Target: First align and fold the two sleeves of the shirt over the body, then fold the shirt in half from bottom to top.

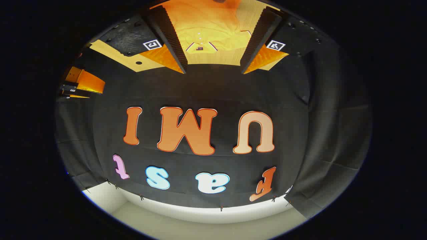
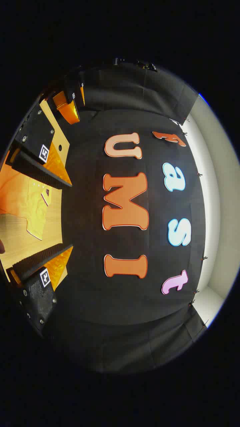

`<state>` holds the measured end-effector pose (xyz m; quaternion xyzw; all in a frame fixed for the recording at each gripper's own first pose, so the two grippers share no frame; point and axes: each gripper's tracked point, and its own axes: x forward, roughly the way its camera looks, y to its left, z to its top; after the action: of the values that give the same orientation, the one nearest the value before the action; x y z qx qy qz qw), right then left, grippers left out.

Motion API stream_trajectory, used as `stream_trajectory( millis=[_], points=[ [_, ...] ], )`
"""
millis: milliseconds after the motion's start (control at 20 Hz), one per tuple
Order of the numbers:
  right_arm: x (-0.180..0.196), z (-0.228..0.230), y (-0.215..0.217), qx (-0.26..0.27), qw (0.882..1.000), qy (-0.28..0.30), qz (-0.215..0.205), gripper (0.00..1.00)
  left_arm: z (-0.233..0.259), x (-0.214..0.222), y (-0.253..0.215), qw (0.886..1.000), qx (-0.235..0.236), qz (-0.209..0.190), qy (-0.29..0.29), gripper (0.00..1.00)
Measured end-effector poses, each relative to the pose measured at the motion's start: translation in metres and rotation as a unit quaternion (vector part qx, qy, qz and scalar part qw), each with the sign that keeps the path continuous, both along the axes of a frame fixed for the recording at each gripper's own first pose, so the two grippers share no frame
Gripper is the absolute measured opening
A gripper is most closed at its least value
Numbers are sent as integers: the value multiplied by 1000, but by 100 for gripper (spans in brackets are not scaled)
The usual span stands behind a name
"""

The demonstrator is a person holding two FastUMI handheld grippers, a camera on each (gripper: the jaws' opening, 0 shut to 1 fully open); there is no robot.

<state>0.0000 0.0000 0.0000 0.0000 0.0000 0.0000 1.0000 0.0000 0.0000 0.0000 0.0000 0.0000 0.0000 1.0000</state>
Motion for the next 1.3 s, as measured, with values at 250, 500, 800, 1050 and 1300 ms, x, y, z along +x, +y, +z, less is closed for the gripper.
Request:
stream_trajectory(
  millis=[250,500,800,1050,1300],
  points=[
    [1,1,0,-1,1000,-8,-8,99,-3,0,2,1000,-11,-15,5,98],
    [1,-5,1,-8,1000,1,-12,99,-4,0,14,1000,-1,-5,1,98],
    [3,-11,11,-12,1000,5,-6,99,-4,-3,22,1000,8,-3,1,98],
    [10,-17,9,-25,999,7,-22,99,-2,-11,37,1000,20,0,-6,98],
    [25,-26,7,-33,998,19,-46,99,-1,-20,55,999,29,-9,-11,98]
  ],
)
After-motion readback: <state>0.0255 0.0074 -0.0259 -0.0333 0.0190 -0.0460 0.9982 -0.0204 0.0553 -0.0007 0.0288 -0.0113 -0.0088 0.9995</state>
